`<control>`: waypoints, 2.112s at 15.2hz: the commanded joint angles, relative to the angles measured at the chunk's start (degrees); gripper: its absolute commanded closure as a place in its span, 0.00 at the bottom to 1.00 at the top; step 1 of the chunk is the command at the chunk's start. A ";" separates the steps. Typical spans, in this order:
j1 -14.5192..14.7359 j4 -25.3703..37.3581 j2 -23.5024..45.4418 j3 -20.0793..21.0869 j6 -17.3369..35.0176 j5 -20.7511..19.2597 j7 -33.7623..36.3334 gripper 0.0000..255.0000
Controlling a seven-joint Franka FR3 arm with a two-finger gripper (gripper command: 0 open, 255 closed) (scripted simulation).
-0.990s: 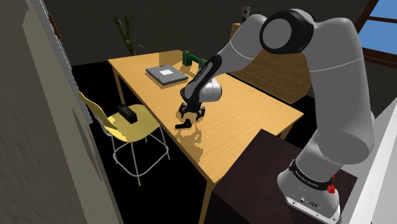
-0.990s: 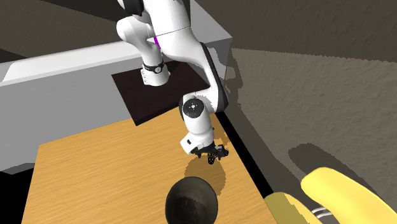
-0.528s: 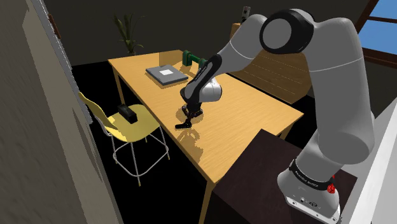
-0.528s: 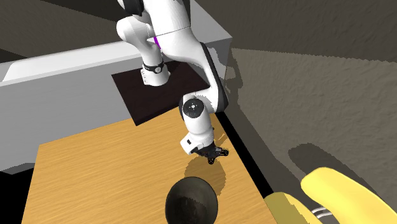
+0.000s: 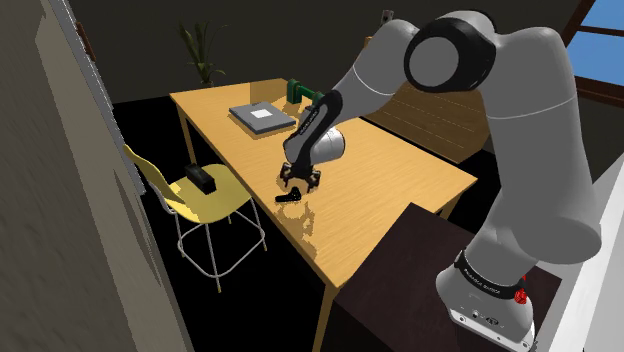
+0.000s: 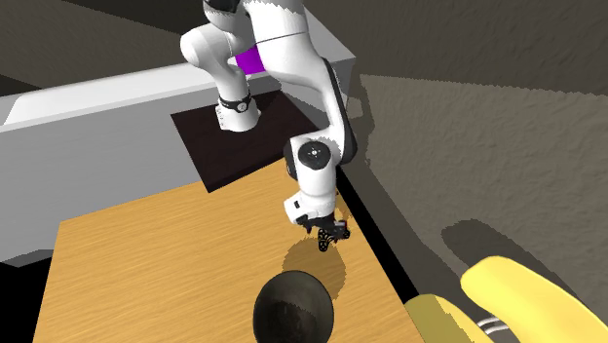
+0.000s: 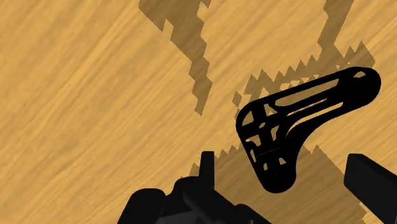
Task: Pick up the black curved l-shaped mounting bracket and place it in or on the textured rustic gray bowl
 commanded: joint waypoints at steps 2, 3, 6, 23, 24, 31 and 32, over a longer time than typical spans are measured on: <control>2.34 2.73 0.92 -3.26 -2.75 -6.90 -0.12 0.00; 6.79 6.00 2.43 -7.71 -6.25 -10.54 4.00 0.00; 6.40 6.72 3.92 -7.33 -5.51 -10.16 3.77 0.00; 4.90 8.66 8.00 -5.95 -3.28 -9.16 2.99 1.00; 4.99 8.60 8.04 -5.94 -3.19 -9.15 3.08 1.00; 5.37 8.24 6.66 -6.45 -4.24 -9.48 3.20 1.00; 5.56 7.99 5.98 -6.69 -4.68 -9.64 3.27 1.00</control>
